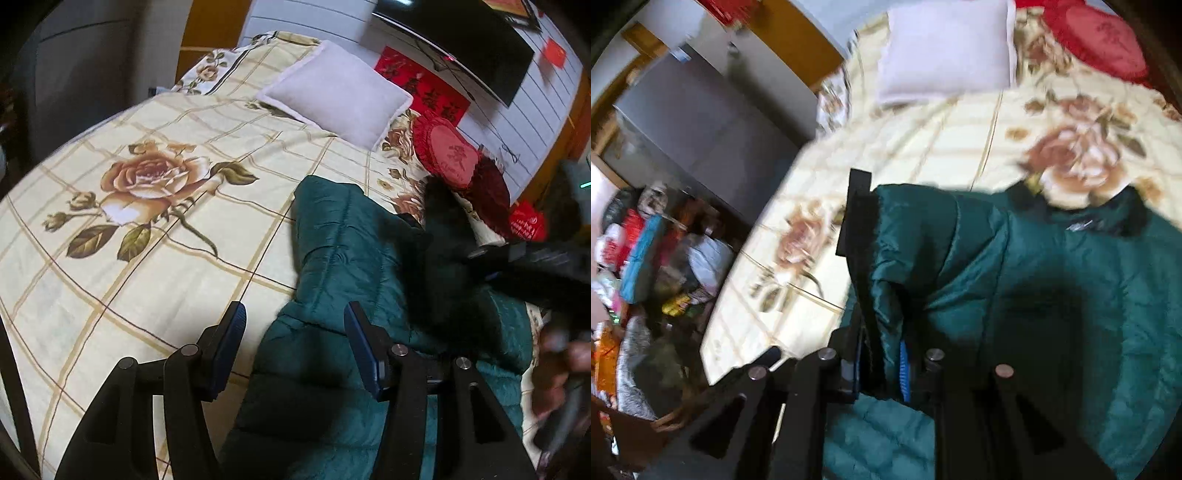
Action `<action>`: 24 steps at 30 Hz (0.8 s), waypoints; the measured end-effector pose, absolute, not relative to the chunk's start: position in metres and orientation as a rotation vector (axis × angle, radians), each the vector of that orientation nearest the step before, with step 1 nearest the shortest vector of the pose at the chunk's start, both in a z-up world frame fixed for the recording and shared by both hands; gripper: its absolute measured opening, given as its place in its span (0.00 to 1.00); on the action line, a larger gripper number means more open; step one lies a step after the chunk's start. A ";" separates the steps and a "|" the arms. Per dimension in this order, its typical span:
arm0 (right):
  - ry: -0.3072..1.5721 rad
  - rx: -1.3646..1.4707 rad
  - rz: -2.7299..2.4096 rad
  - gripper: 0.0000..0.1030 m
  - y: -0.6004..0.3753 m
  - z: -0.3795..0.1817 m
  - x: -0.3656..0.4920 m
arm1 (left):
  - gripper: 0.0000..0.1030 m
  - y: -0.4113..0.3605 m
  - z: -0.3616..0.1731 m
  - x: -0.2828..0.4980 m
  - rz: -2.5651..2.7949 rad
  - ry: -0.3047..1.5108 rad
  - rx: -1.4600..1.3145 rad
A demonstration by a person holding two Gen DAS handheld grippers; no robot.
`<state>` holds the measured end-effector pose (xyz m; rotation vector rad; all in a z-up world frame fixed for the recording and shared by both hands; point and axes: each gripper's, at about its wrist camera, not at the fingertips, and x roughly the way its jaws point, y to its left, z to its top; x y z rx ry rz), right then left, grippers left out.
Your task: Fold large clothes
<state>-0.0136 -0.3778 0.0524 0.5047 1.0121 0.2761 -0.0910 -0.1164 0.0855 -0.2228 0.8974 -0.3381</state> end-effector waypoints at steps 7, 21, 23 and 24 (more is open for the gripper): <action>0.923 0.578 0.321 0.68 -0.402 0.052 -0.045 | 0.36 -0.115 0.083 -0.087 -0.409 0.914 -0.321; 0.850 0.406 -0.161 0.69 -0.569 0.081 -0.168 | 0.01 -0.212 0.082 -0.063 -0.440 0.949 -0.154; 0.857 0.384 -0.158 0.69 -0.571 0.075 -0.163 | 0.01 -0.206 0.094 -0.070 -0.434 0.893 -0.146; 0.868 0.362 -0.158 0.69 -0.570 0.070 -0.158 | 0.00 -0.200 0.097 -0.071 -0.430 0.878 -0.151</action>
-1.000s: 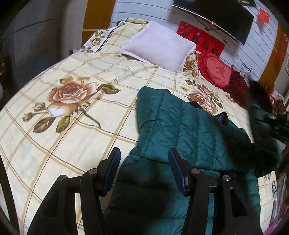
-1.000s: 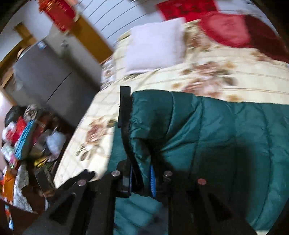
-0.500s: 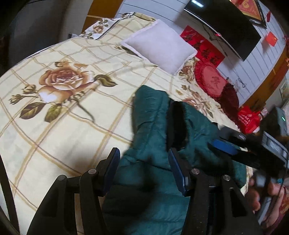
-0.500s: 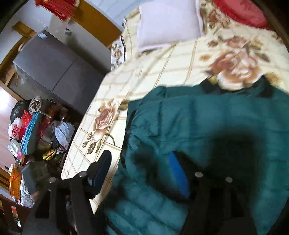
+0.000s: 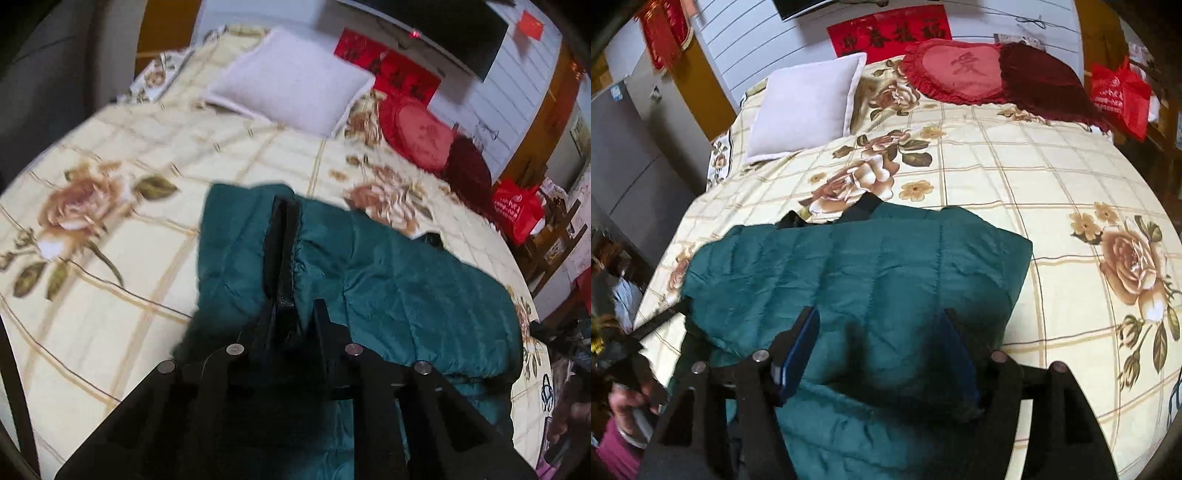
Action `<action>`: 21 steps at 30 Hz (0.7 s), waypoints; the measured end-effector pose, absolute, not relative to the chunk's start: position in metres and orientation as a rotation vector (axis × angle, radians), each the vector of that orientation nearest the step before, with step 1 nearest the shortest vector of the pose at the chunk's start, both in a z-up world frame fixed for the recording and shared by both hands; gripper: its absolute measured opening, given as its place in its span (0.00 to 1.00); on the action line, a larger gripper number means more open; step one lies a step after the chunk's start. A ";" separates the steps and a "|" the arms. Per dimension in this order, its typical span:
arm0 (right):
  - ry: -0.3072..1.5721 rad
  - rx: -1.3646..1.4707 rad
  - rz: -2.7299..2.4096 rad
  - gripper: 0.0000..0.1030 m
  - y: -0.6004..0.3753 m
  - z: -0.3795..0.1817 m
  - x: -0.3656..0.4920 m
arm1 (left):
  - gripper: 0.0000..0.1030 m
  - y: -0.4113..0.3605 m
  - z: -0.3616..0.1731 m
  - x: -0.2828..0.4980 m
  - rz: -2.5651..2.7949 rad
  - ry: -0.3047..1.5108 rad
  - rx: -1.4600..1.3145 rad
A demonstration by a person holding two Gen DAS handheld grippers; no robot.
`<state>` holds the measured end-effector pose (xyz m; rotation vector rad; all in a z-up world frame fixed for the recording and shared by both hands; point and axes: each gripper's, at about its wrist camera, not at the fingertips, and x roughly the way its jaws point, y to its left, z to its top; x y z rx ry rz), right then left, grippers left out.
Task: Fold large clothes
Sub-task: 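Lay the folded side down with the right tool while the left tool smooths it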
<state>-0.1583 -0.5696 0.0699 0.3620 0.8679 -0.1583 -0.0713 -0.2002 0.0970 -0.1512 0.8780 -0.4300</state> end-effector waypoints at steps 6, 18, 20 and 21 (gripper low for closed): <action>0.957 0.297 -0.168 0.70 -0.538 0.014 -0.116 | 0.00 -0.184 0.069 -0.061 -0.356 0.931 -0.136; 0.846 0.242 -0.178 0.71 -0.524 0.074 -0.141 | 0.25 -0.186 0.106 -0.071 -0.350 0.815 -0.097; 0.840 0.230 -0.170 0.71 -0.519 0.078 -0.132 | 0.25 -0.195 0.107 -0.067 -0.360 0.814 -0.072; 0.840 0.218 -0.167 0.71 -0.515 0.077 -0.125 | 0.25 -0.199 0.105 -0.065 -0.361 0.818 -0.061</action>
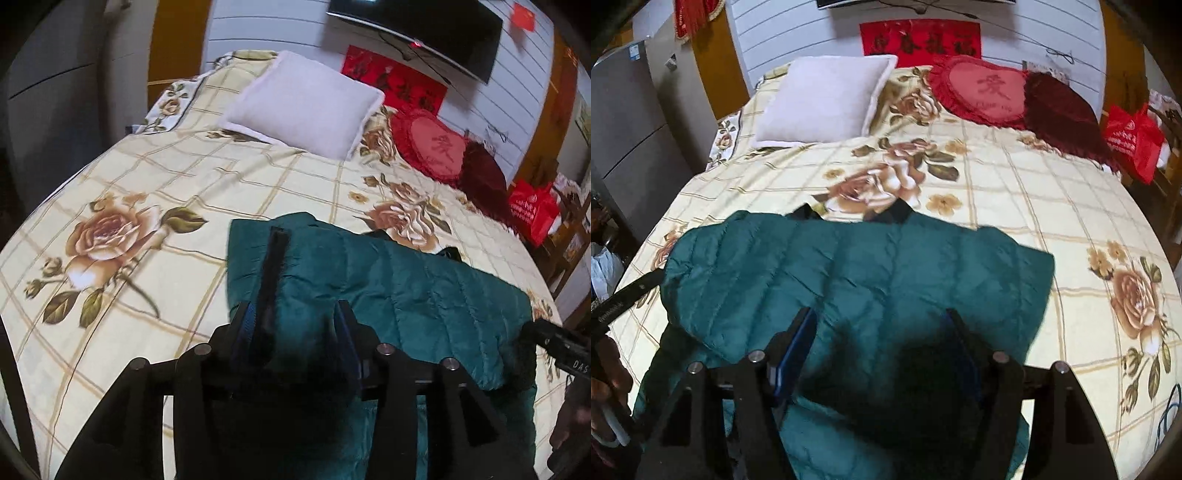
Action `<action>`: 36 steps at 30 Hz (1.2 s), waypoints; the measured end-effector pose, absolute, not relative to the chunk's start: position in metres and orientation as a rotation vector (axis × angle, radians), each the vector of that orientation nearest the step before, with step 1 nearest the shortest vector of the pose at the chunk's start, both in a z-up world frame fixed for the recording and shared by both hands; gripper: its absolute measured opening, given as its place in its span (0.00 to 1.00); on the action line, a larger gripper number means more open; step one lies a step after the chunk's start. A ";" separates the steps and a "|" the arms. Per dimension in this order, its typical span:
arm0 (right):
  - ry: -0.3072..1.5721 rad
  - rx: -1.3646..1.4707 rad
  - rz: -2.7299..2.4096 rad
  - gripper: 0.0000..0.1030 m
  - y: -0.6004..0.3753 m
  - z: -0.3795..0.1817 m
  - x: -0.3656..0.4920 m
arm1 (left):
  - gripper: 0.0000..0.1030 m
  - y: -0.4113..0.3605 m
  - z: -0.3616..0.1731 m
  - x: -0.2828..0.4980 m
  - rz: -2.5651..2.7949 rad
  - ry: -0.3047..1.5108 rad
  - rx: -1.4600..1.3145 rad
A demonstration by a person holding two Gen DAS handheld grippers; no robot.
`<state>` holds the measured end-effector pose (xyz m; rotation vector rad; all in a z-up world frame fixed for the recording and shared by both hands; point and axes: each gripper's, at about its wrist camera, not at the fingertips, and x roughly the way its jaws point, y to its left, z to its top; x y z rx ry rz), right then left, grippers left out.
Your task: Fold large clothes
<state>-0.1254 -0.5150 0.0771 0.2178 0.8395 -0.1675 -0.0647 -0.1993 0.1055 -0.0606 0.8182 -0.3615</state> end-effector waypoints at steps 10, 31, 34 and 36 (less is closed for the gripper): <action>0.891 0.181 -0.203 0.73 -0.503 0.029 -0.070 | 0.27 -0.230 0.070 -0.036 -0.334 0.889 0.036; 0.917 0.200 -0.308 0.76 -0.561 0.031 -0.150 | 0.30 -0.245 0.058 -0.034 -0.323 0.888 0.097; 0.927 0.260 -0.324 0.85 -0.574 0.011 -0.143 | 0.32 -0.248 0.055 -0.034 -0.320 0.880 0.106; 0.926 0.291 -0.334 0.91 -0.579 0.005 -0.141 | 0.33 -0.250 0.054 -0.034 -0.313 0.875 0.114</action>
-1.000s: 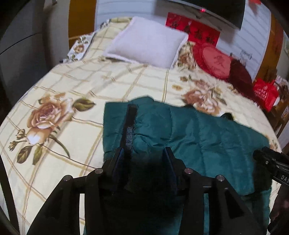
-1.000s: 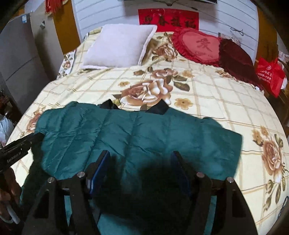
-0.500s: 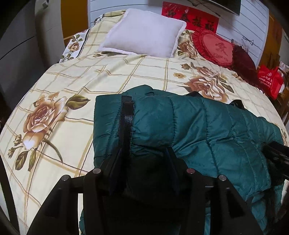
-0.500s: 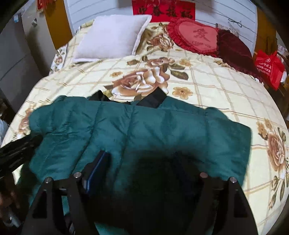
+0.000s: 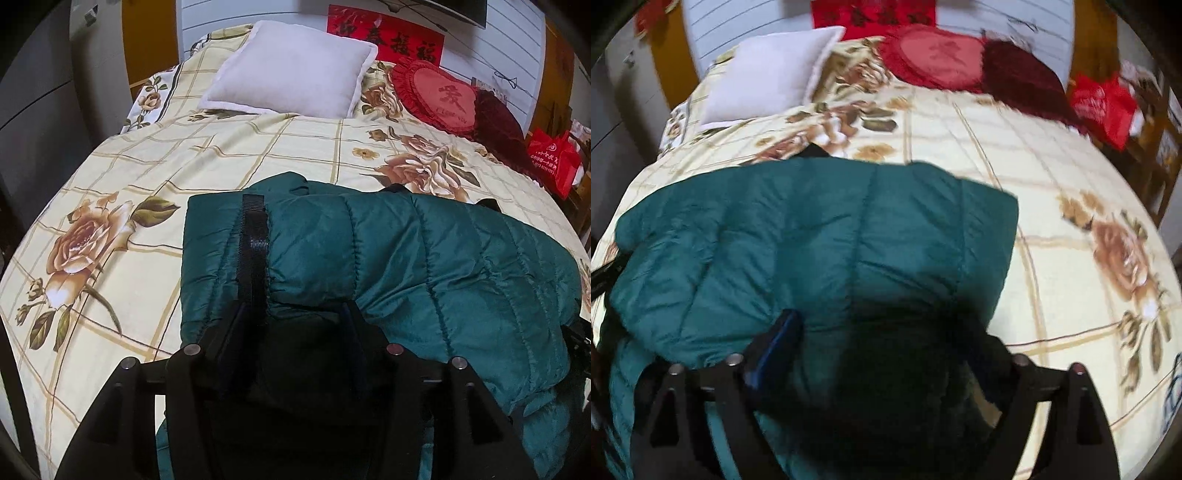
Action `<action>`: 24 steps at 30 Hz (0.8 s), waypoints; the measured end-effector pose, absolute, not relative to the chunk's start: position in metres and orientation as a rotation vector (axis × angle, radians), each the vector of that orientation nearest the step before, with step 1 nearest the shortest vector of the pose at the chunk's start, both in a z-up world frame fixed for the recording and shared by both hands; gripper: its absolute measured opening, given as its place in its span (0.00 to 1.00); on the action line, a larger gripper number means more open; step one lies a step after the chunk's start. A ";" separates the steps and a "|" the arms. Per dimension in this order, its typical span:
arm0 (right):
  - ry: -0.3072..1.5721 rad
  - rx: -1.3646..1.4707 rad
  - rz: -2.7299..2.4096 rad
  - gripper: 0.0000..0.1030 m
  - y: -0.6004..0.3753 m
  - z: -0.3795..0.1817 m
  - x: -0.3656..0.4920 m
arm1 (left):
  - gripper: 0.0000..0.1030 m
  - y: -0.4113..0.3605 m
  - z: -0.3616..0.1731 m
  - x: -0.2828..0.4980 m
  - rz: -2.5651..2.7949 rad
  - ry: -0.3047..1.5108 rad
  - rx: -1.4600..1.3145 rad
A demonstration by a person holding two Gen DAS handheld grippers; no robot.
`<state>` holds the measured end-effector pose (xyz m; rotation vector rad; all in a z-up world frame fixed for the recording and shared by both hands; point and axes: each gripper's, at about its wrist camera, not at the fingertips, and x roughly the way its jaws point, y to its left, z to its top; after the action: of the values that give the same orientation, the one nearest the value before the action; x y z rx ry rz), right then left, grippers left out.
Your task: Fold large clothes
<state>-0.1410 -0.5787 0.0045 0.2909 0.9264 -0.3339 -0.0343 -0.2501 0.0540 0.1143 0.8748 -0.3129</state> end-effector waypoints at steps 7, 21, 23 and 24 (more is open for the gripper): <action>0.866 0.316 -0.343 0.89 -0.579 0.035 -0.178 | 0.34 -0.251 0.052 -0.035 -0.307 0.866 0.119; 0.909 0.225 -0.301 0.90 -0.543 0.014 -0.152 | 0.37 -0.249 0.051 -0.037 -0.310 0.859 0.116; 0.902 0.218 -0.297 0.90 -0.543 0.015 -0.154 | 0.37 -0.249 0.052 -0.036 -0.315 0.857 0.111; 0.900 0.222 -0.295 0.90 -0.544 0.017 -0.156 | 0.37 -0.249 0.052 -0.036 -0.317 0.857 0.107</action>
<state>-0.1555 -0.5437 0.0172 0.2217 0.8996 -0.2947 -0.0361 -0.2488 0.0519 0.1067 0.8565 -0.3171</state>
